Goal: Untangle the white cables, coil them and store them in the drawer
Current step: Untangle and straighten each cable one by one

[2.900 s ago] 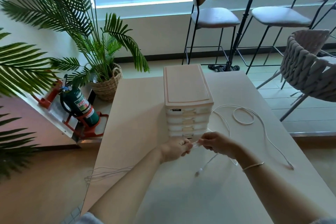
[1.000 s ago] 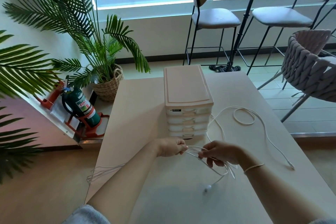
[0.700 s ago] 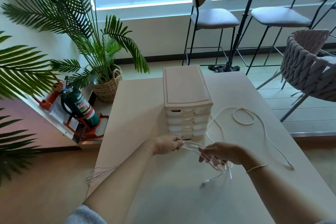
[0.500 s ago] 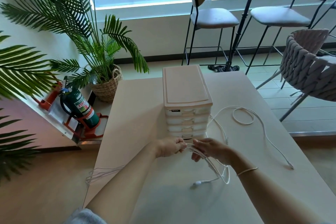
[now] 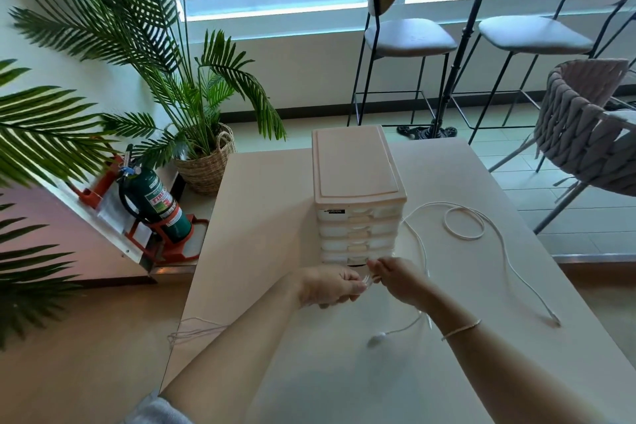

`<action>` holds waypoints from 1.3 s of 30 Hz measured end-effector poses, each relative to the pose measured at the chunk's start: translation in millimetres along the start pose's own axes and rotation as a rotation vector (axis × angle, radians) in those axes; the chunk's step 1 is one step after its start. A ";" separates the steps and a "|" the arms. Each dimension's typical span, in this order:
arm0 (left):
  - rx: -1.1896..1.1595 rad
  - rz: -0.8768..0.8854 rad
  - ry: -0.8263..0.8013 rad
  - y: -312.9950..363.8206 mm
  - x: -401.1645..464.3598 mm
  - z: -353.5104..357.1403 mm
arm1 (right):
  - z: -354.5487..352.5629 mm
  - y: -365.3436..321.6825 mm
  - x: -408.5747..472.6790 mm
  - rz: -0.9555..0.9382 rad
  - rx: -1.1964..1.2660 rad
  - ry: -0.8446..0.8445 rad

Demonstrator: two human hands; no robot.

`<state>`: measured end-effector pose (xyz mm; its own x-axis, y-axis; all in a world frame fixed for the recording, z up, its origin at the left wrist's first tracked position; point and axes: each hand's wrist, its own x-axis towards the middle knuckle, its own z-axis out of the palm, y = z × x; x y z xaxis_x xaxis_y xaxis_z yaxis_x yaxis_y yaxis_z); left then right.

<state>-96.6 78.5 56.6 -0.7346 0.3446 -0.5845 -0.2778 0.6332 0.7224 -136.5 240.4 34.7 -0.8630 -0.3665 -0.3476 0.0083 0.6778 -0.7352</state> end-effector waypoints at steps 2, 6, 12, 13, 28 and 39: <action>0.002 -0.036 0.061 -3.4 0.2 -4.3 | 0.6 -1.0 -6.9 0.005 -0.051 -0.049; 0.006 -0.052 0.265 -9.2 7.9 -15.6 | 4.9 -1.2 -13.0 0.084 0.021 -0.202; -0.030 0.020 0.132 -1.8 2.2 -6.1 | -13.4 -7.1 -7.7 0.123 0.388 -0.105; -0.053 0.043 0.091 0.0 0.1 -2.0 | -16.8 -7.9 -5.8 0.128 0.421 -0.077; -0.015 -0.072 0.082 -19.2 -5.7 2.9 | 0.1 -10.5 -13.9 0.014 -0.020 -0.109; -0.093 -0.026 0.294 -21.9 5.8 4.7 | -3.8 -0.4 -17.4 0.154 0.250 -0.311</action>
<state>-91.8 69.9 35.7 -0.8705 0.1052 -0.4807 -0.3441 0.5681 0.7476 -123.4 249.0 43.2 -0.6490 -0.4737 -0.5952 0.2805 0.5783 -0.7661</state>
